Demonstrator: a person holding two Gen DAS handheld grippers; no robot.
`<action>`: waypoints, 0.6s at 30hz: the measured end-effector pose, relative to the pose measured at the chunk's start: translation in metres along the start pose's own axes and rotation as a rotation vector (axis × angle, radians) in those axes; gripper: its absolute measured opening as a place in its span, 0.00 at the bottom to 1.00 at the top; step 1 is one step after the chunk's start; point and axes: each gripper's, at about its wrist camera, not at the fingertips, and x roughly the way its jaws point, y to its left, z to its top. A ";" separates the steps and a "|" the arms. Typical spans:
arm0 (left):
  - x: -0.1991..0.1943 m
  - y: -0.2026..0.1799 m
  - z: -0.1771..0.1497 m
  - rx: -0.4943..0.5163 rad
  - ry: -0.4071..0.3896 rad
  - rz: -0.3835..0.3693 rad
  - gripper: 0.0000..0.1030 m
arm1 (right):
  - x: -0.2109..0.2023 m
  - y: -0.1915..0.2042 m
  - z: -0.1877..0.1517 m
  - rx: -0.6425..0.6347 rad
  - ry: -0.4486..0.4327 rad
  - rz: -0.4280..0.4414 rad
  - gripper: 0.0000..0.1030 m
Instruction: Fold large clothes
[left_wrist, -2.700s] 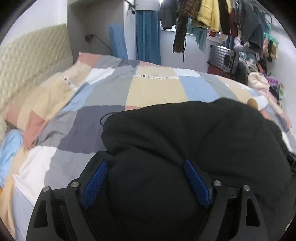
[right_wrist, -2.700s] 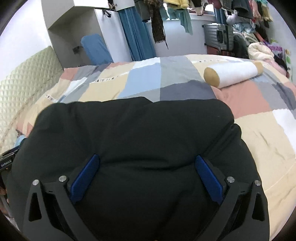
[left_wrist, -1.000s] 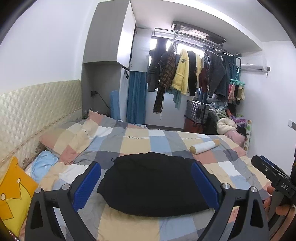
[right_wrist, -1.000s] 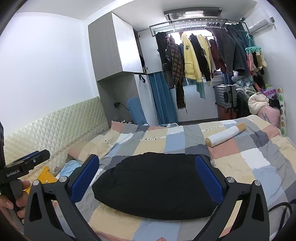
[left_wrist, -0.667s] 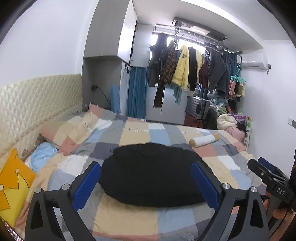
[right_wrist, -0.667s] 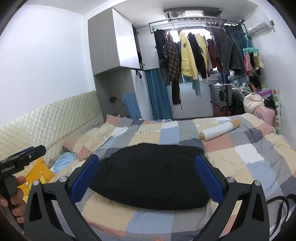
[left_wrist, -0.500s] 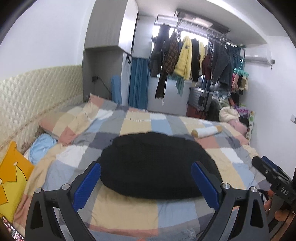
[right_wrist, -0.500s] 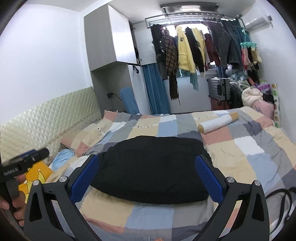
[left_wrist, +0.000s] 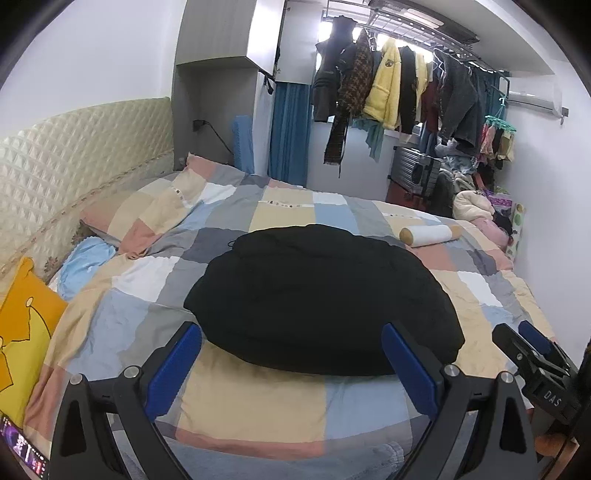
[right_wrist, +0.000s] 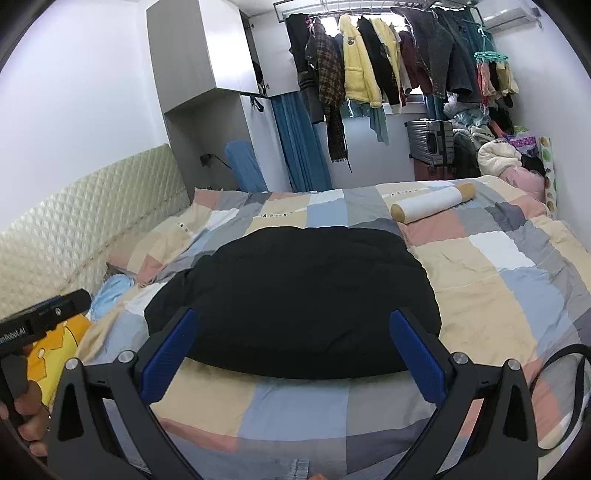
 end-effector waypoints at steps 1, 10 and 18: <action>0.000 0.000 0.000 0.000 0.000 0.003 0.96 | -0.001 0.001 0.000 -0.005 -0.002 -0.003 1.00; 0.004 -0.004 -0.002 0.011 0.008 0.016 0.96 | -0.012 0.004 0.004 -0.018 -0.031 -0.022 1.00; -0.001 -0.004 -0.001 0.008 0.000 0.019 0.96 | -0.012 0.010 0.004 -0.034 -0.031 -0.037 1.00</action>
